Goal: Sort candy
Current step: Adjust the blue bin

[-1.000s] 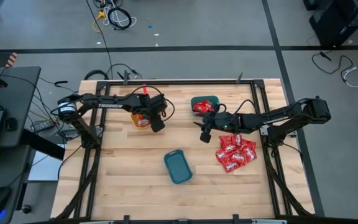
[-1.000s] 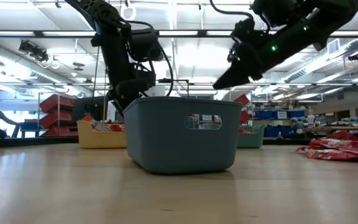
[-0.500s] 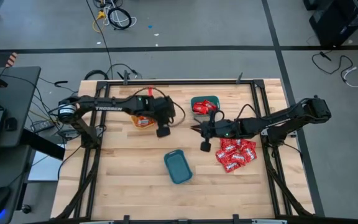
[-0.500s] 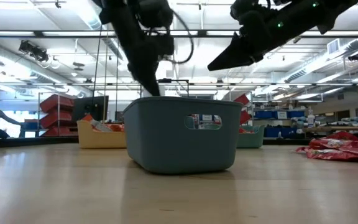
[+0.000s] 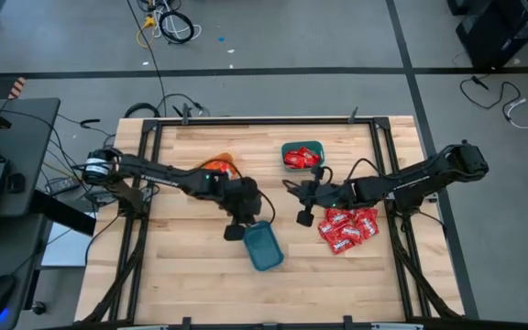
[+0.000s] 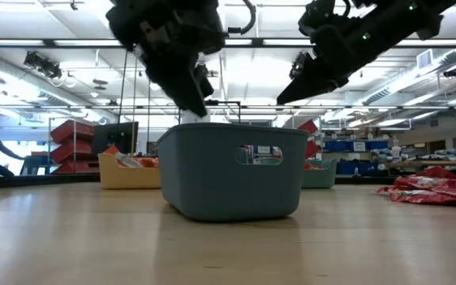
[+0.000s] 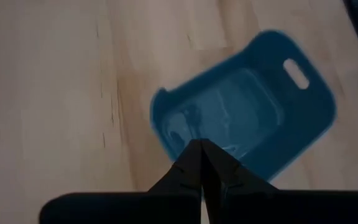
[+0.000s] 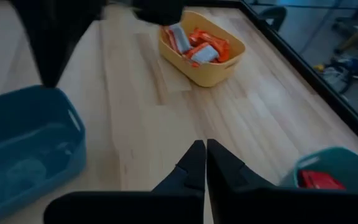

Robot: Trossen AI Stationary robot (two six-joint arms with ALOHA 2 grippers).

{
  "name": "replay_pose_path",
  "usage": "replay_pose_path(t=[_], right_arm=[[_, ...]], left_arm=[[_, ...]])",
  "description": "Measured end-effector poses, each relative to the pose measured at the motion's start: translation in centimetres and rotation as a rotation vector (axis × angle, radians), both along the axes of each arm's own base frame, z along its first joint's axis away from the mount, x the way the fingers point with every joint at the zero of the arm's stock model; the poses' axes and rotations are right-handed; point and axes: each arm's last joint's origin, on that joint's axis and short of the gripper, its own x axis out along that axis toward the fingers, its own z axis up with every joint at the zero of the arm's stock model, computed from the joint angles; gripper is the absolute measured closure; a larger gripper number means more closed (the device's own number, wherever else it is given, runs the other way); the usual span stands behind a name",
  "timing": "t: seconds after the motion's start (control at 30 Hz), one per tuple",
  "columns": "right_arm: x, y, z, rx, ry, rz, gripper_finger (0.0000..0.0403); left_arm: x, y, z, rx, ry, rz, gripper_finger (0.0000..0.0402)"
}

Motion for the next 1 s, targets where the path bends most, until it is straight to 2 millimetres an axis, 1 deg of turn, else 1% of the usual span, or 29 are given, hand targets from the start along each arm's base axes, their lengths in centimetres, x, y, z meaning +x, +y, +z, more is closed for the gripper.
replay_pose_path(t=[0.13,0.33,0.5,0.73,0.8,0.9,1.0], right_arm=[[-0.1,0.8,0.1,0.014,-0.004,-0.001,0.0398],[-0.1,2.1,1.2,0.064,0.06,-0.003,0.0398],[-0.3,2.6,2.0,0.101,0.124,-0.024,0.0398],[-0.2,3.5,2.9,0.116,0.131,-0.006,0.0398],[-0.2,3.6,3.0,0.118,0.128,-0.003,0.0397],[-0.2,3.6,3.0,0.118,0.128,-0.002,0.039],[-0.2,3.6,3.0,0.118,0.128,-0.002,0.0378]], left_arm=[[-0.5,-0.1,-1.8,0.003,0.045,0.005,0.04],[-0.2,0.0,-3.0,0.029,0.03,0.016,0.04],[0.0,0.5,-3.8,0.074,0.047,0.029,0.04],[0.8,0.5,-2.3,0.068,-0.012,0.035,0.04],[0.8,0.5,-2.2,0.057,0.001,0.05,0.0396],[0.5,0.5,-2.2,0.03,0.057,0.072,0.0381],[0.3,0.4,-2.2,-0.026,0.104,0.123,0.0357]])
